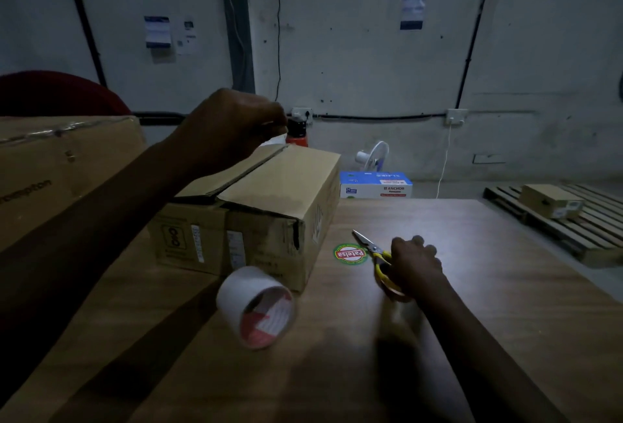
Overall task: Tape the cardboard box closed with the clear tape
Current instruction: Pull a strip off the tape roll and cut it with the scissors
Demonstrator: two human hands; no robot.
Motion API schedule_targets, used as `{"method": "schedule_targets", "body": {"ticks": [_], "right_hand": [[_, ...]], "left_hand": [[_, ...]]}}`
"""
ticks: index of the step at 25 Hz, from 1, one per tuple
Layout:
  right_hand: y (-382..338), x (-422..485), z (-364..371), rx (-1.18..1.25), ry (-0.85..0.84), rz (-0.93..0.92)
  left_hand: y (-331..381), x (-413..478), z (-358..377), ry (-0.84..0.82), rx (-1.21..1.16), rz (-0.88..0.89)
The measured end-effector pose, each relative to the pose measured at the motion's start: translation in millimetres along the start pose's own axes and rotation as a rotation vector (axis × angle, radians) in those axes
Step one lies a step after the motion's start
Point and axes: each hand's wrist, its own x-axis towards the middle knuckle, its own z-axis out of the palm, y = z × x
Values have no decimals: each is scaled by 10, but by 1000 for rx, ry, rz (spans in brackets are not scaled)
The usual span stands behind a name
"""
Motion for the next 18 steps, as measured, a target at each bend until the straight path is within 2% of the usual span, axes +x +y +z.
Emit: {"method": "schedule_targets", "body": {"ticks": [7,9,12,15,18], "right_hand": [[0,90,-98,18,-121,-1],[-38,81,-204,131,-137,15],[-142,-3,-392,495,-28,-28],[-290,-99,-645,581,206,-179],[-453,-211,-861,812,170,-315]], "left_hand": [[3,-49,-103,1,-29,19],[0,-49,-130,9,-31,47],[1,-57,-147,16,-45,43],[19,-62,-131,24,-48,44],[-6,-79,-103,17,-45,21]]}}
